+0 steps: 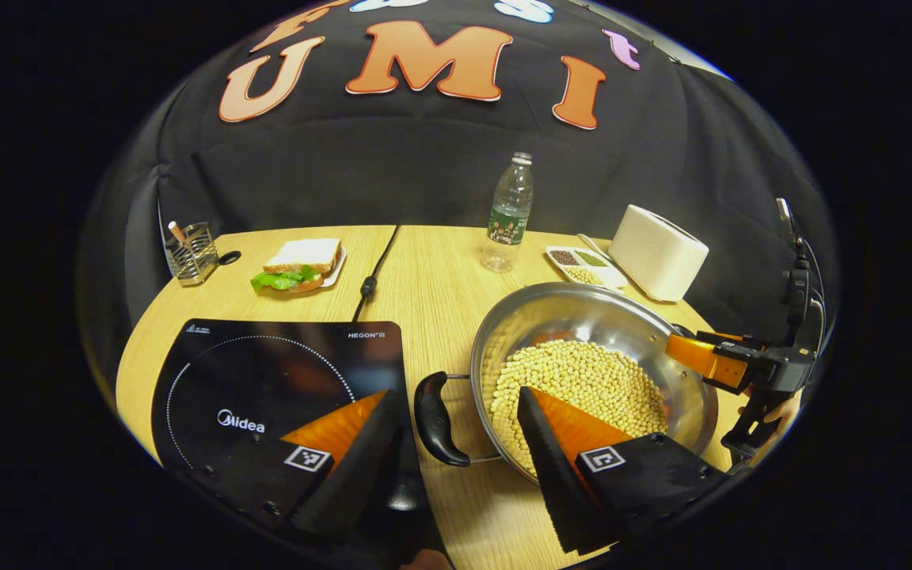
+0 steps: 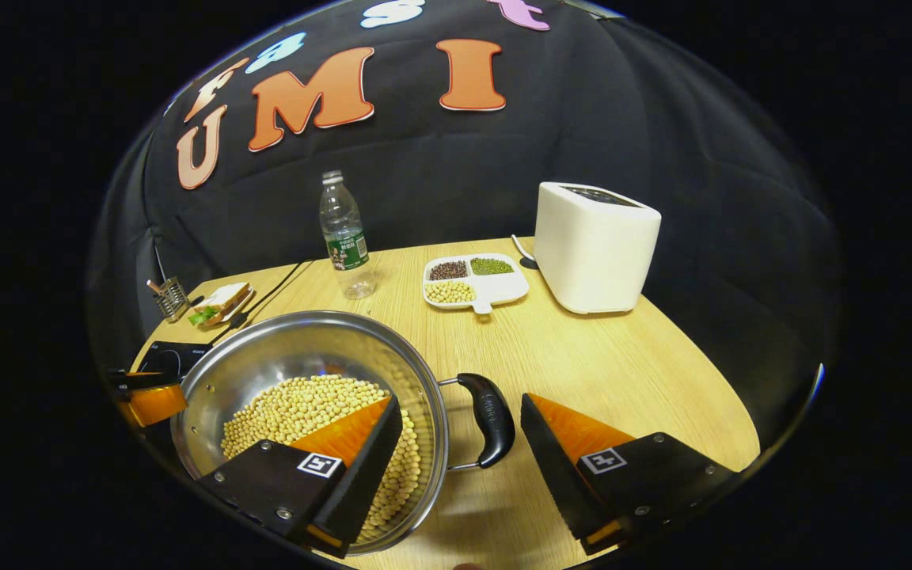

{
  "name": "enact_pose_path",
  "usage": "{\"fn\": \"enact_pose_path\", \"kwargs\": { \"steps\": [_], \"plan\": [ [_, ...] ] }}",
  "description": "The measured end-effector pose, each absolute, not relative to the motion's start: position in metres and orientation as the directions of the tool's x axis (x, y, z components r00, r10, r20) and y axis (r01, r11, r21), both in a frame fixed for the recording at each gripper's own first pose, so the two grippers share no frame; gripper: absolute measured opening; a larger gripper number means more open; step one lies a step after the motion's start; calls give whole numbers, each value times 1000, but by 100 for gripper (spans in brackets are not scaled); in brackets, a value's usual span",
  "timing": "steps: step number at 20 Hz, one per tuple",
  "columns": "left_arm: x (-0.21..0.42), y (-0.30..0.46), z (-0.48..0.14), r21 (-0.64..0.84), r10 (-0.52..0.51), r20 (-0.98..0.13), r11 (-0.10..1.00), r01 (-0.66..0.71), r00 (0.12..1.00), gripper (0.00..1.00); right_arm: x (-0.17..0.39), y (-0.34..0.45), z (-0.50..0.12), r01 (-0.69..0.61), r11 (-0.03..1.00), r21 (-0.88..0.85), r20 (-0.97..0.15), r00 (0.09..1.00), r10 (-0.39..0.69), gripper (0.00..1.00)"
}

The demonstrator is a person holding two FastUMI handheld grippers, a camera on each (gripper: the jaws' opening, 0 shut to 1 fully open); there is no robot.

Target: First push the handle of the pot to place it horizontally, then grasp the pot with both hands and set it on the induction cooktop.

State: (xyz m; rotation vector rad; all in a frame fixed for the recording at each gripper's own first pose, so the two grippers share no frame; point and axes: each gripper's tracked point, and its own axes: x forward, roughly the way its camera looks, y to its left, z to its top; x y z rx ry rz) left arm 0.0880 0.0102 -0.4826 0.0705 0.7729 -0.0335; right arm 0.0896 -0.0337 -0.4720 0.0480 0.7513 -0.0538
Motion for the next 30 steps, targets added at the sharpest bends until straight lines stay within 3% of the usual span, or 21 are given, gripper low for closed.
{"fn": "enact_pose_path", "kwargs": {
  "steps": [10,12,13,16,21,22,23,24,30],
  "plan": [
    [95,-2,-502,32,-14,-723,998,54,691,99,96,-29,-496,51,996,67,-733,680,14,92],
    [95,-2,-502,49,-6,-722,997,59,692,99,95,-35,-500,57,997,50,-740,673,-1,84],
    [95,-3,-502,49,-5,-719,997,57,695,99,99,-36,-502,58,996,72,-734,679,13,71],
    [98,-4,-504,46,0,-723,998,48,691,99,89,-37,-496,46,995,91,-731,682,35,59],
    [105,-16,-520,50,-11,-739,996,72,674,99,83,-52,-494,73,994,79,-729,684,8,60],
    [107,-9,-526,89,23,-747,994,66,665,99,83,-54,-494,82,994,75,-730,683,-1,56],
    [108,-7,-526,93,32,-759,994,59,651,96,82,-54,-490,90,992,85,-730,683,0,59],
    [109,-8,-527,92,42,-771,995,46,636,74,81,-53,-492,99,991,91,-735,678,0,60],
    [113,-6,-528,76,48,-782,997,18,621,57,76,-53,-483,154,982,113,-739,674,-20,51]
  ]
}}
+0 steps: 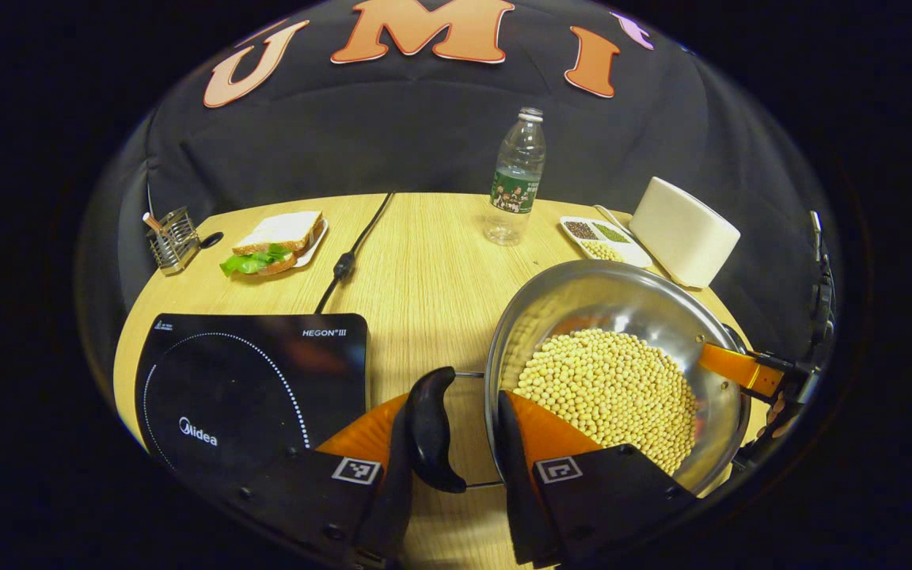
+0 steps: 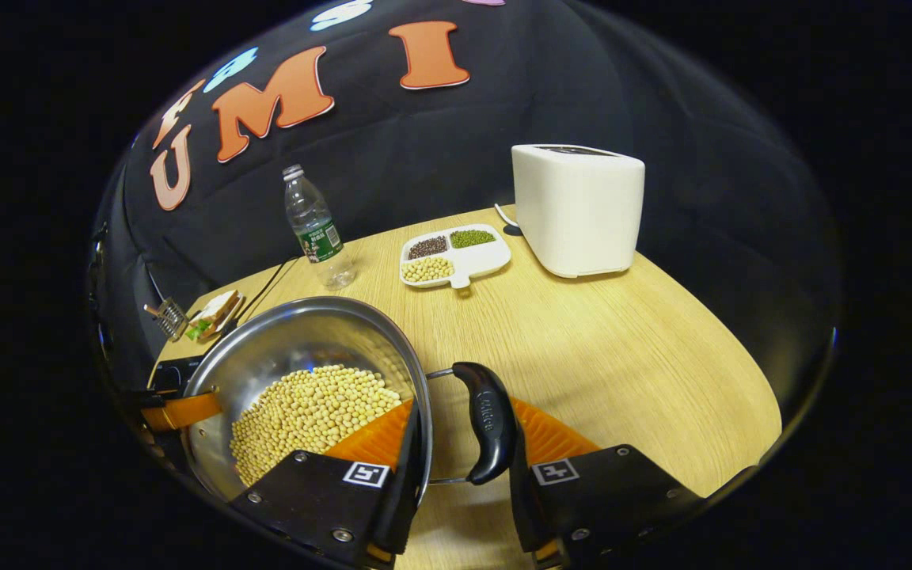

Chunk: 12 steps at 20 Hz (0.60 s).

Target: First push the handle of the pot to place it horizontally, then grasp the pot with both hands and set it on the induction cooktop.

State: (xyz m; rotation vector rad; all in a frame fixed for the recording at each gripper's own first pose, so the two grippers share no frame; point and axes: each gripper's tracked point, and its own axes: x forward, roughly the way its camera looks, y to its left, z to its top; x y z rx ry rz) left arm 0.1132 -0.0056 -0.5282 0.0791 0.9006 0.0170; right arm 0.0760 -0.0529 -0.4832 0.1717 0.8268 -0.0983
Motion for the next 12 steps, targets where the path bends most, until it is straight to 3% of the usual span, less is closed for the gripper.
{"fn": "enact_pose_path", "kwargs": {
  "steps": [7,8,9,12],
  "plan": [
    [96,-2,-497,38,17,-793,999,21,609,57,61,-41,-442,153,982,107,-707,707,-33,51],
    [95,0,-489,42,16,-790,999,28,612,57,59,-37,-435,147,984,104,-699,715,-33,46],
    [93,4,-482,47,17,-785,998,32,619,57,58,-32,-428,144,984,106,-691,722,-31,51],
    [87,17,-460,50,21,-774,998,29,633,54,56,-15,-411,133,984,115,-676,736,-20,51]
  ]
}}
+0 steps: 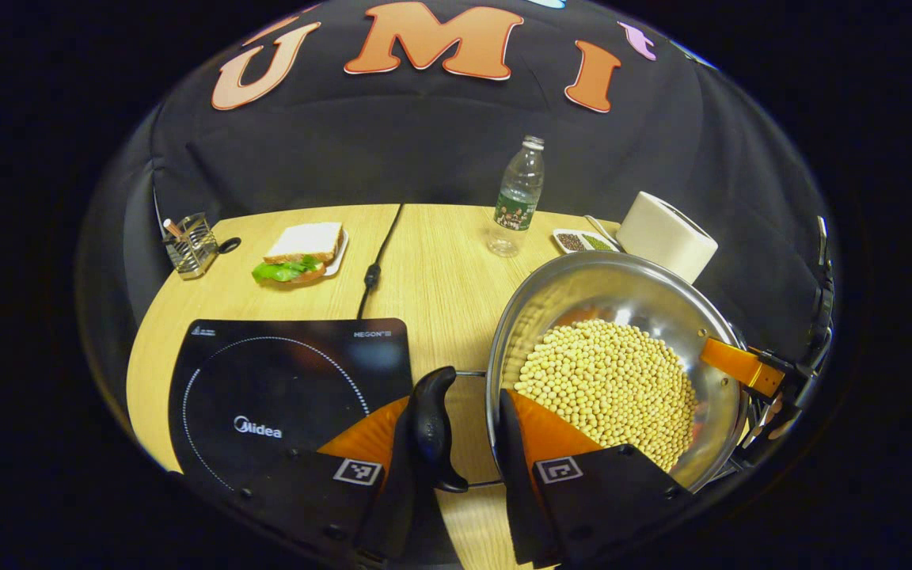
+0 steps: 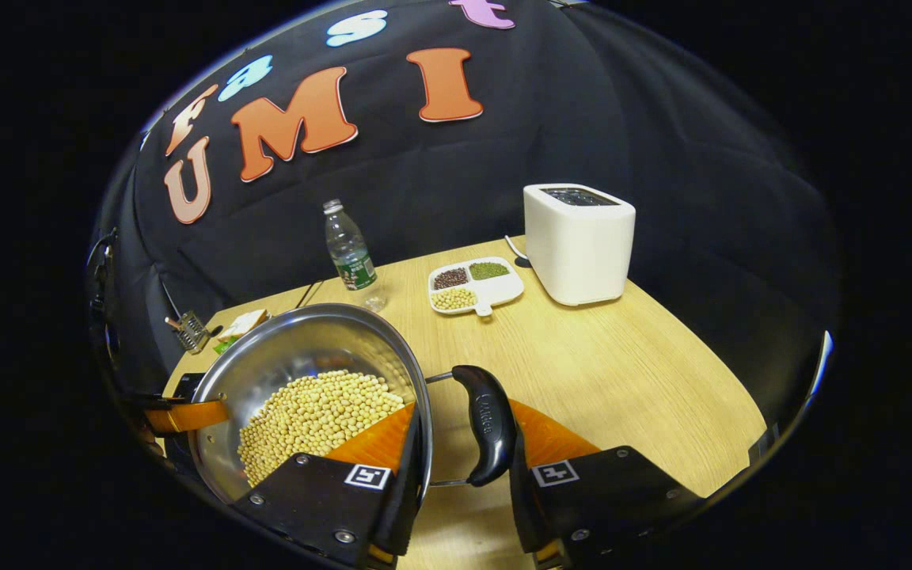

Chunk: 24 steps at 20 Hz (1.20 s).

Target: First push the handle of the pot to place it horizontally, then grasp the pot with both hands and set it on the induction cooktop.

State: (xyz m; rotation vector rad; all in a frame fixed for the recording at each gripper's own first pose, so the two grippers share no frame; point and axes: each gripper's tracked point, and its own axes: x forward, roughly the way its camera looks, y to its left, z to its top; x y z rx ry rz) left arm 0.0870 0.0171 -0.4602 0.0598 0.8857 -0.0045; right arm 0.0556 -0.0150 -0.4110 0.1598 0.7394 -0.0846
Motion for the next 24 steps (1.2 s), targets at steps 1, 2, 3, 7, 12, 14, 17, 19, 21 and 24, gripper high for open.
{"fn": "enact_pose_path", "kwargs": {
  "steps": [1,2,3,7,12,14,17,19,21,24],
  "plan": [
    [85,23,-453,53,22,-770,998,30,637,57,55,-9,-406,129,985,117,-672,741,-17,51],
    [83,28,-446,56,24,-767,998,30,641,57,52,-2,-400,126,985,121,-668,744,-14,51],
    [79,35,-441,57,26,-766,998,28,642,57,51,4,-395,121,985,123,-664,748,-9,51],
    [71,62,-421,69,37,-769,997,25,639,59,47,38,-381,95,987,131,-654,757,14,51],
    [60,108,-402,71,63,-765,997,-13,641,57,49,85,-372,55,987,153,-646,761,57,50],
    [55,127,-397,72,76,-764,997,-32,641,59,51,104,-372,41,986,160,-647,759,74,51],
    [50,156,-391,86,106,-762,994,-62,639,54,54,133,-375,23,983,180,-653,751,101,50],
    [49,176,-388,94,123,-762,992,-79,636,59,56,152,-379,11,982,190,-657,745,119,51],
    [47,191,-386,97,134,-759,991,-93,637,57,59,168,-381,-4,981,193,-659,740,132,50],
    [42,217,-386,92,145,-761,989,-116,632,56,64,194,-393,-22,980,196,-669,728,150,50]
  ]
}}
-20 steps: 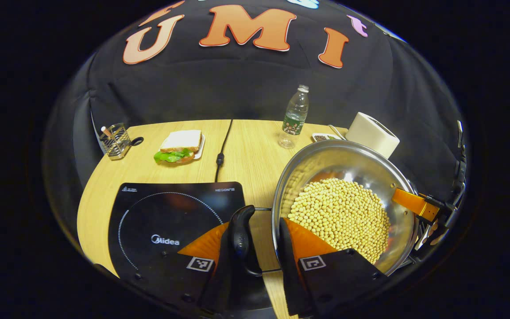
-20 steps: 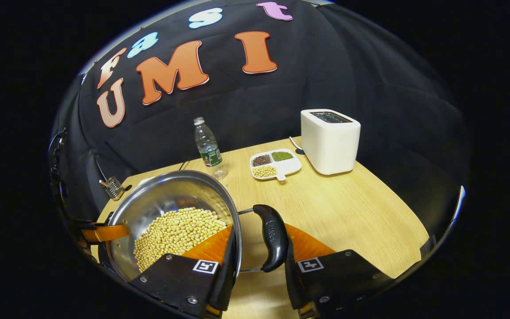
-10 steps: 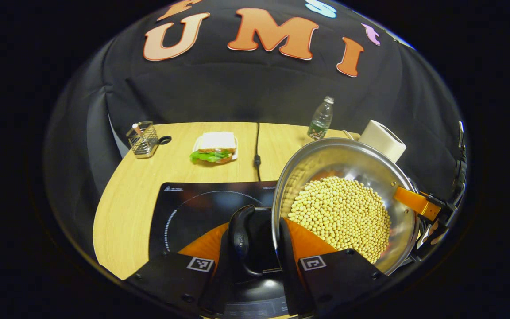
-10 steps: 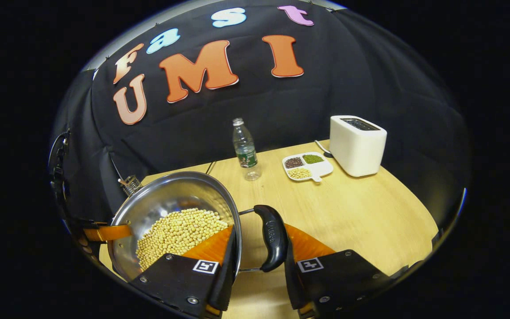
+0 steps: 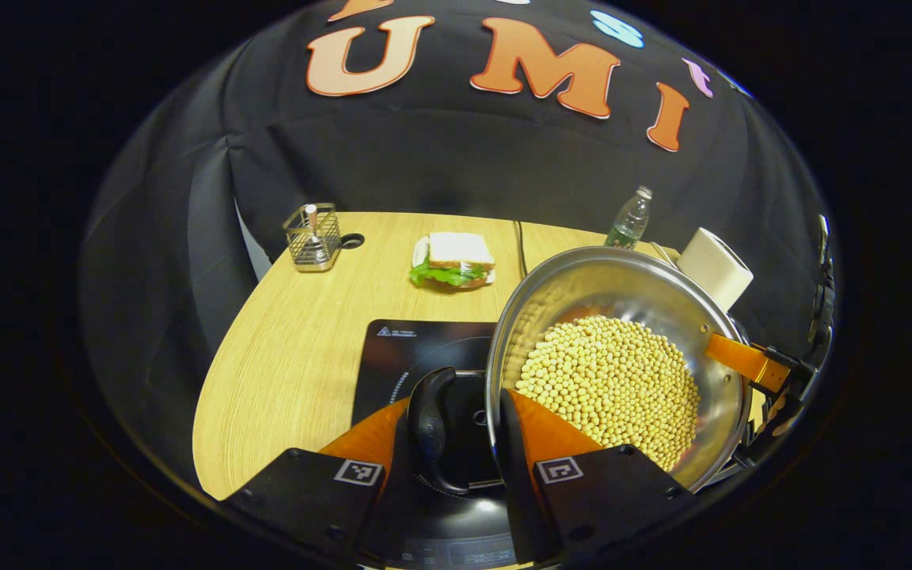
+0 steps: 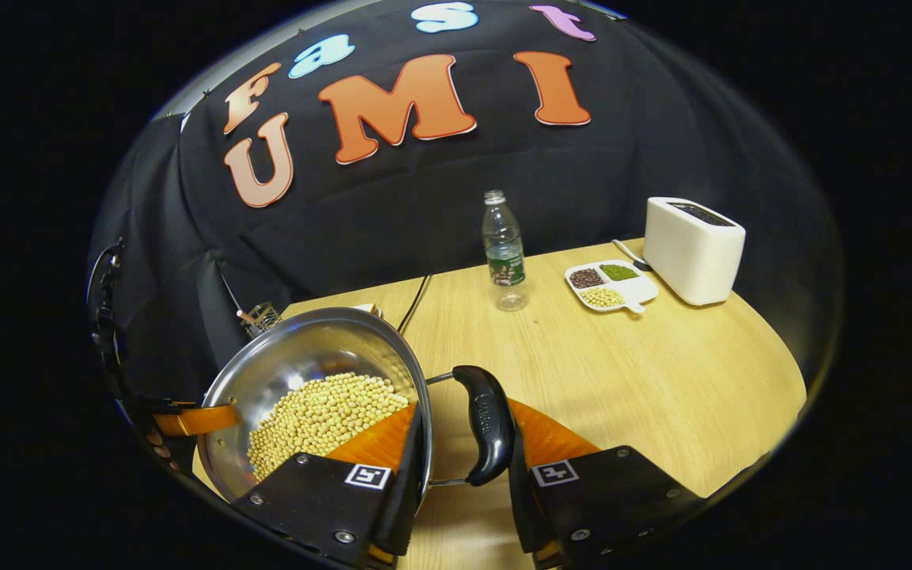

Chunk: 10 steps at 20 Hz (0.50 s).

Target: First push the handle of the pot to place it horizontally, then grasp the pot with both hands and set it on the induction cooktop.

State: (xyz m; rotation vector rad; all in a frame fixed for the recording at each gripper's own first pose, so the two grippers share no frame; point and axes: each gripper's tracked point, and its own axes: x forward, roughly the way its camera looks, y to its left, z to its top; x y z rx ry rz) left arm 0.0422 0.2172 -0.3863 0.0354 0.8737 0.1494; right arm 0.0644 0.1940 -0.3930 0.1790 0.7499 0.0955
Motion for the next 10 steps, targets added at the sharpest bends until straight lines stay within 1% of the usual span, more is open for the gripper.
{"fn": "enact_pose_path", "kwargs": {
  "steps": [2,3,7,8,10],
  "plan": [
    [37,236,-386,100,157,-764,987,-125,625,56,66,210,-398,-36,979,199,-675,719,164,50],
    [36,245,-385,108,165,-765,986,-129,623,53,65,218,-401,-42,979,201,-682,711,171,51],
    [30,281,-380,118,184,-759,982,-146,624,56,68,248,-409,-62,974,216,-688,698,197,51],
    [30,287,-381,117,187,-760,981,-151,623,60,69,255,-411,-65,974,217,-690,695,201,51],
    [28,296,-379,118,190,-762,981,-156,619,60,69,267,-415,-73,974,216,-693,691,206,51]
  ]
}}
